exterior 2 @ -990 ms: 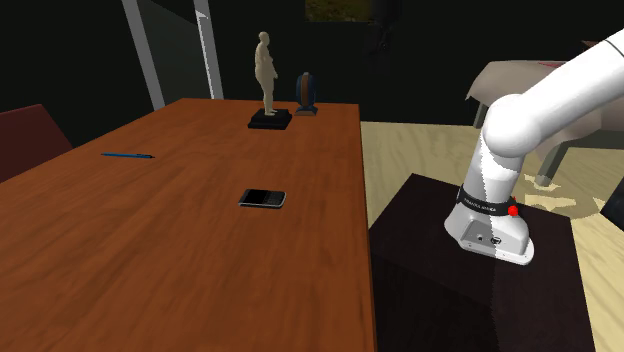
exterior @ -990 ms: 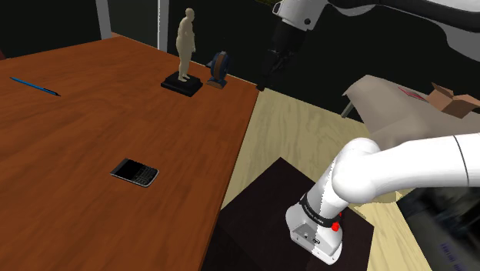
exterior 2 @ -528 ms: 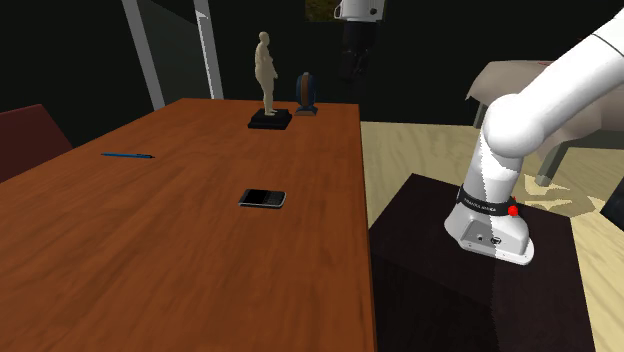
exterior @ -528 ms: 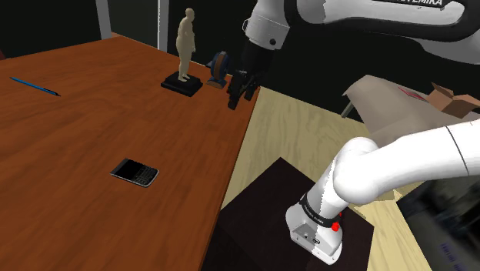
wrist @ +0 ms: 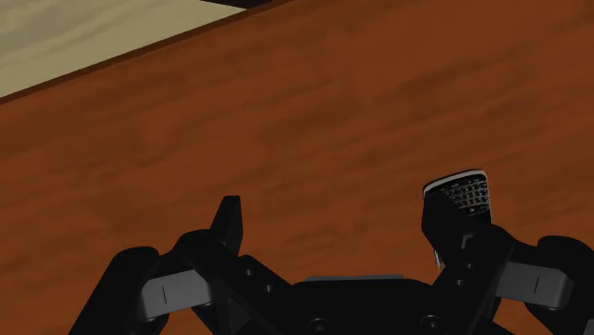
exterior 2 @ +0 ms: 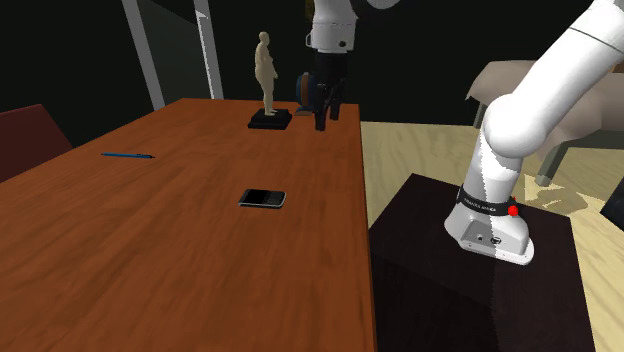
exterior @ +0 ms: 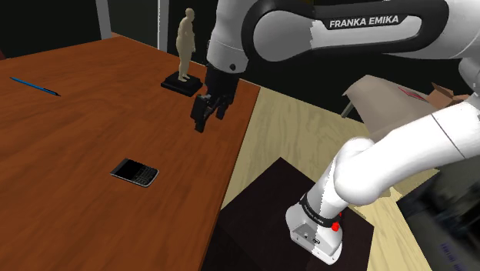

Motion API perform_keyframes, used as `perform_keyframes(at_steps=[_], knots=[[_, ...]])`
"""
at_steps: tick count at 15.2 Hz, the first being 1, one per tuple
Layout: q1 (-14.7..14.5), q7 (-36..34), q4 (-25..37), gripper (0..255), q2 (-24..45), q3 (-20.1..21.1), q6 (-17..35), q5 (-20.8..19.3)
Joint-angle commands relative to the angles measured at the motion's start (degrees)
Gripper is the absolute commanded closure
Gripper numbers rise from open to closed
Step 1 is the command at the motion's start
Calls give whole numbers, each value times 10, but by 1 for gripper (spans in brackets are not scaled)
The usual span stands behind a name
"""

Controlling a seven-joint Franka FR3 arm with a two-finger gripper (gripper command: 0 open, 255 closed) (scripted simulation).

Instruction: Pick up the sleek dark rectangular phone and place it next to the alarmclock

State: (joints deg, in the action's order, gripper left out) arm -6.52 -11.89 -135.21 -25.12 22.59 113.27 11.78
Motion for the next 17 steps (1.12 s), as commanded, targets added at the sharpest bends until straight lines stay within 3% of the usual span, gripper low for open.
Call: perform_keyframes(at_steps=[1,6,10,13,17], knots=[[-1,-24,13,0,42,25,29,-6],[-1,-90,53,0,143,80,86,-44],[-8,-155,98,0,235,113,121,-101],[-23,-209,139,0,310,126,137,-156],[-31,-225,137,0,336,123,159,-176]])
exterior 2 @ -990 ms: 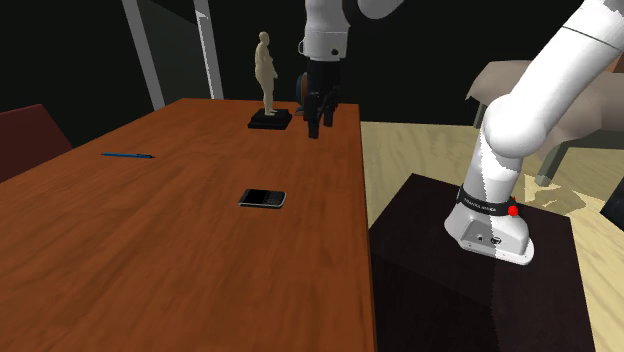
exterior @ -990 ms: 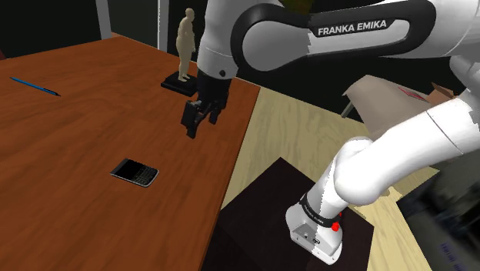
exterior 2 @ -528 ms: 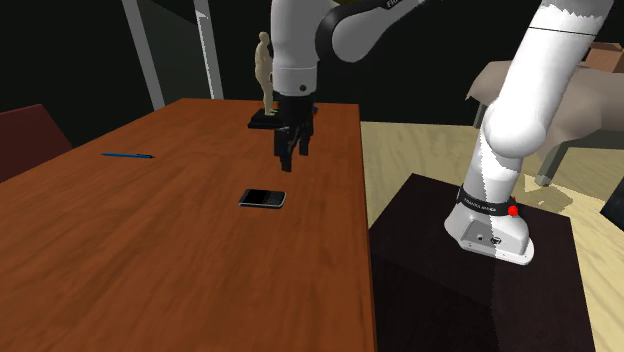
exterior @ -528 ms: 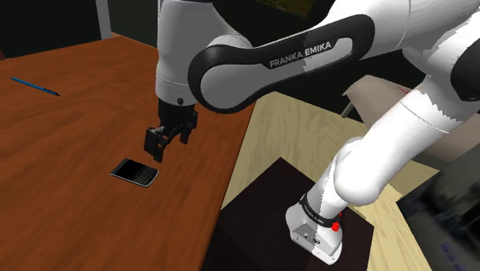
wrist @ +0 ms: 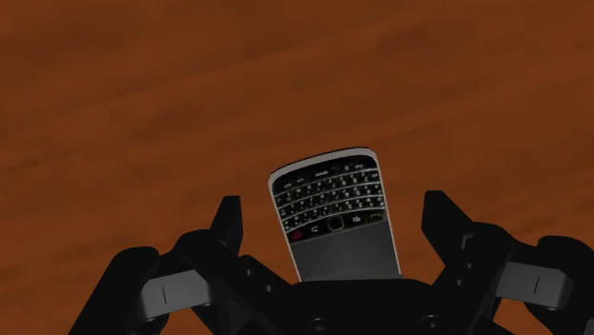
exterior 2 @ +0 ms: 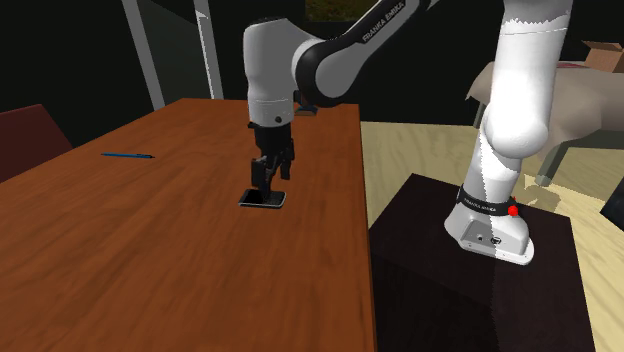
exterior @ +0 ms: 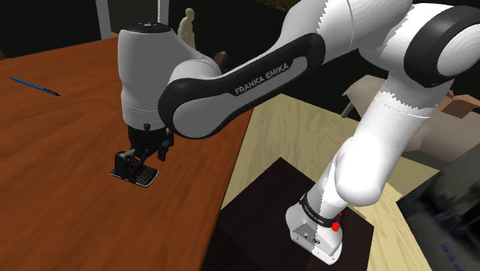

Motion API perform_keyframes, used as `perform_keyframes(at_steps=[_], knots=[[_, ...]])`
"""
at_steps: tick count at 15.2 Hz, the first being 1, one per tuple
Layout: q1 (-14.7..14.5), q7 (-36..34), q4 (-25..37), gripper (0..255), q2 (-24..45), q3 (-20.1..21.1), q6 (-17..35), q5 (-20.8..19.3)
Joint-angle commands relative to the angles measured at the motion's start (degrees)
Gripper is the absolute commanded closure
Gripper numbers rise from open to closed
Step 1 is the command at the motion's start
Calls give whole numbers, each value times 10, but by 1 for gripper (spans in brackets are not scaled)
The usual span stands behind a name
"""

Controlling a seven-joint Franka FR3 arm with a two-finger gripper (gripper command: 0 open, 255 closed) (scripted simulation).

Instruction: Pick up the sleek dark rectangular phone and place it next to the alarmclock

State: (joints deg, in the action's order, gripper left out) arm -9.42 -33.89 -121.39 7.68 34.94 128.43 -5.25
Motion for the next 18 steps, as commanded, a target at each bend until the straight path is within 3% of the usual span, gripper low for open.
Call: perform_keyframes(at_steps=[1,12,13,18], knots=[[-3,-8,-4,0,13,-2,15,-10],[-7,-19,-13,0,32,-6,39,-26],[-7,-19,-13,255,32,-6,39,-26],[-7,-19,-13,255,32,-6,39,-26]])
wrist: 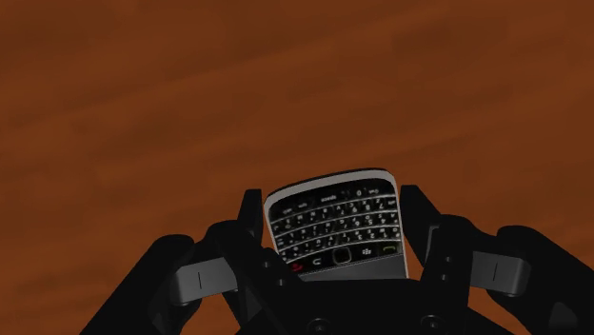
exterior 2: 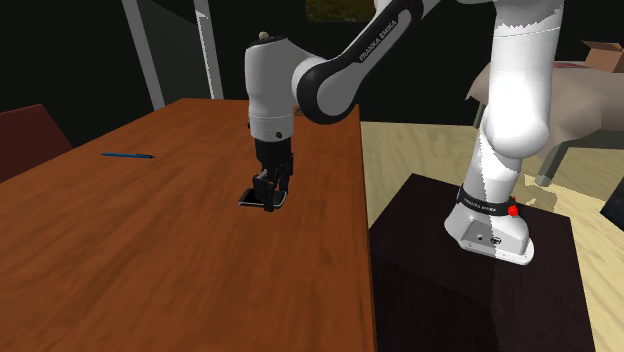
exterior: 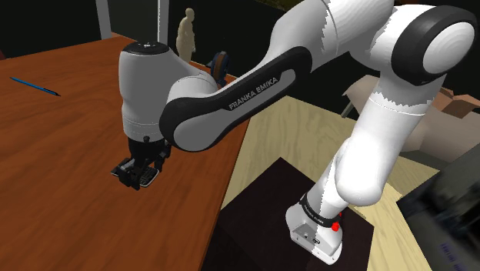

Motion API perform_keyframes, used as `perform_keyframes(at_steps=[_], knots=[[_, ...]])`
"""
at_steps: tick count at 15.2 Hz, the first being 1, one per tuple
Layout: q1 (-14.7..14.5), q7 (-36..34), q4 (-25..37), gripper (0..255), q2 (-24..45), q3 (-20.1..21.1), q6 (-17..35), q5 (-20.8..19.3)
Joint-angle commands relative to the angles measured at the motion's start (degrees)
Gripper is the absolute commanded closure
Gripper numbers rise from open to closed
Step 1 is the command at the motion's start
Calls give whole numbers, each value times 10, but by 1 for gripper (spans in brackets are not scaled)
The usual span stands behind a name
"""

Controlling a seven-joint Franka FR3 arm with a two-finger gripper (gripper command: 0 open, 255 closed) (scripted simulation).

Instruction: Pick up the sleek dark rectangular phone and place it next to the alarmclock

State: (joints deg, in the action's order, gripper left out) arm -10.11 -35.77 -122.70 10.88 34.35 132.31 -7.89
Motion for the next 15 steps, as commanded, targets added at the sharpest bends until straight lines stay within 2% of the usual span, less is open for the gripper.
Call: perform_keyframes(at_steps=[1,4,15], knots=[[0,0,0,255,0,0,0,0],[0,0,0,255,0,0,0,0],[10,29,34,255,-53,9,-76,43]])
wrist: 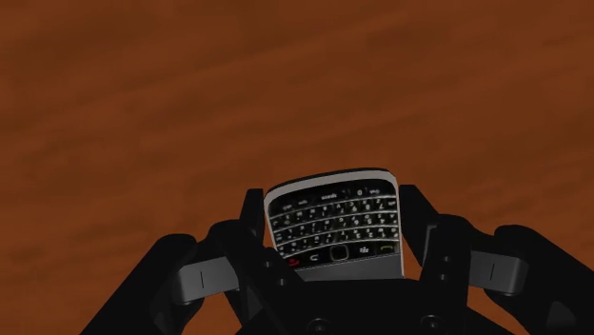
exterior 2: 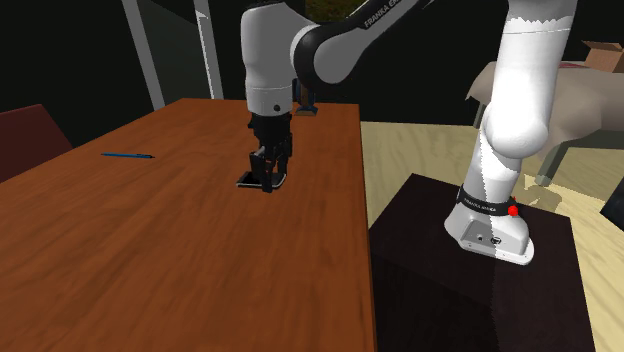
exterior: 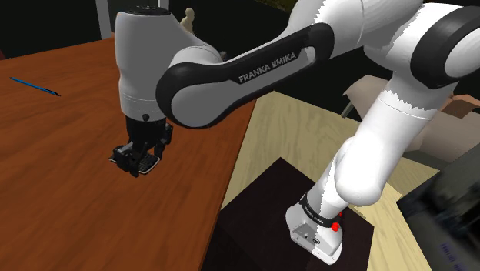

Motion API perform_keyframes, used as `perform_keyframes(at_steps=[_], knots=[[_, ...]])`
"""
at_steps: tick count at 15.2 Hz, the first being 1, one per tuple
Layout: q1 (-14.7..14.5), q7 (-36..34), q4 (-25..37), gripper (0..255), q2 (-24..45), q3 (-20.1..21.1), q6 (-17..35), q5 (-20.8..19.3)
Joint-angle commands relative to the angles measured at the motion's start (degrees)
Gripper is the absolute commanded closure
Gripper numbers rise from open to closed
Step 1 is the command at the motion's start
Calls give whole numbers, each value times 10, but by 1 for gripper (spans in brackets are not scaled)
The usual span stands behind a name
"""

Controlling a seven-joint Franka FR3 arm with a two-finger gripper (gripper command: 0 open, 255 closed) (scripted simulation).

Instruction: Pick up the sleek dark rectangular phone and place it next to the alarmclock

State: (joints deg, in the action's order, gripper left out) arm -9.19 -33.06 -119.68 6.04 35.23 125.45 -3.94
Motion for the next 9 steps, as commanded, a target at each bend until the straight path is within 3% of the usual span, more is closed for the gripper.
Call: perform_keyframes(at_steps=[1,9], knots=[[1,5,8,255,-9,1,-15,7],[5,19,43,255,-37,2,-73,27]])
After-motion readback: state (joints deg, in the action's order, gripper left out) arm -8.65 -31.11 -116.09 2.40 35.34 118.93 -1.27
